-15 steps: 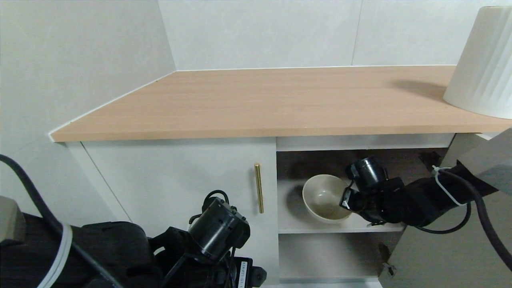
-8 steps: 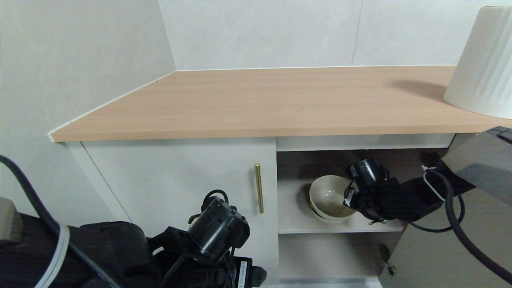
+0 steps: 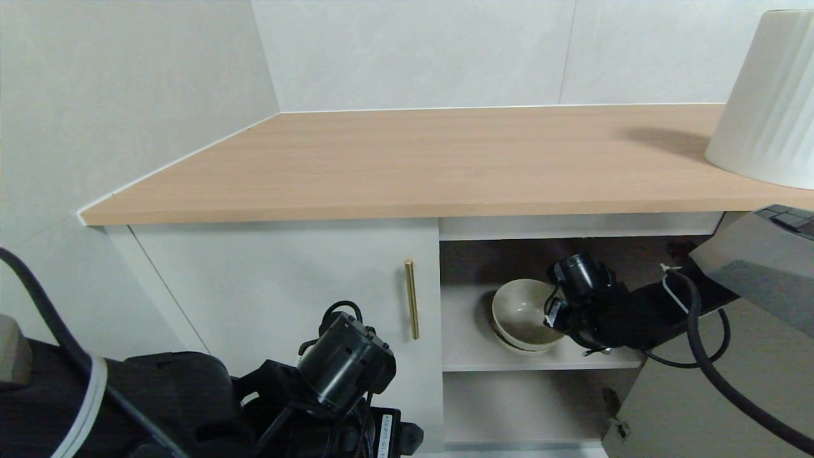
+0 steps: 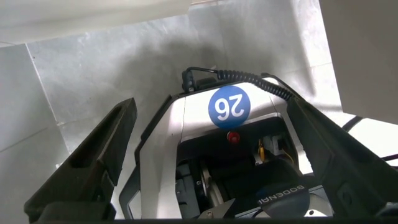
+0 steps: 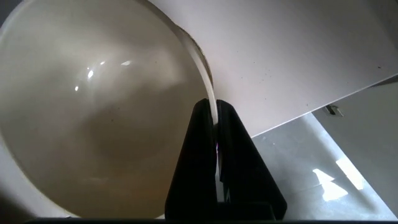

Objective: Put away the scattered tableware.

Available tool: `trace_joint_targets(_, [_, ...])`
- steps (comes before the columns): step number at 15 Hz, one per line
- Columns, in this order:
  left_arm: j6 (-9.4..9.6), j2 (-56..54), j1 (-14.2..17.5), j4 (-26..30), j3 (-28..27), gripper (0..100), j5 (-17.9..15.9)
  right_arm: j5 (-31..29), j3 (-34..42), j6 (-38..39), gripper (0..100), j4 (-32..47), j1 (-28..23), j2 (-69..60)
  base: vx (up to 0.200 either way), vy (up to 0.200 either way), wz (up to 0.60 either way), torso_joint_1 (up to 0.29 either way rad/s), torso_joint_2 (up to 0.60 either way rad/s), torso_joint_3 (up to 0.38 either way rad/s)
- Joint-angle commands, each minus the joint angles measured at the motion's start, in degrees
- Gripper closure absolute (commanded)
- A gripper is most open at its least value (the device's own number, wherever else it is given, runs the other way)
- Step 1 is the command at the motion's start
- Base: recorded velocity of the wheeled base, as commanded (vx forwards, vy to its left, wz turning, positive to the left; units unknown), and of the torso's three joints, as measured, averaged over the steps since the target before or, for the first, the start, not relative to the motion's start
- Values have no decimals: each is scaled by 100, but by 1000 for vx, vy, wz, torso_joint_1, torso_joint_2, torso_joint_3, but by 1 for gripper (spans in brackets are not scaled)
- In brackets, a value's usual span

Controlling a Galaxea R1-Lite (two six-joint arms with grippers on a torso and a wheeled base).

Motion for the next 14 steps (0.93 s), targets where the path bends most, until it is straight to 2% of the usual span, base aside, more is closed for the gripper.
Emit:
trace_joint_targets(1, [-3,-4,0,-2,1,0,3,1,-6,-4,100,0,0,23,0,0,0,0,0,0])
trace_joint_targets(2, [-3,-4,0,-2,1,0,3,1,-6,-13,100,0,0,23,0,0,0,0,0,0])
trace_joint_targets(3, [-3,-4,0,-2,1,0,3,1,-6,-13,0,0,9,23,0,0,0,0,0,0])
trace_joint_targets(10, [-3,-39,0,7,-8,0,126,19,81,-30,0,53,53,-188,0,0,0,0,0,0])
trace_joint_targets(12, [6,-267,35,24,-8,0,161,81,284,-136,0,62,150,-434,0,0,0,0,0,0])
trace_joint_targets(14, [67,-971,184,332,-16,0,161,239,706,-619,0,53,290,-997,0,0,0,0,0,0])
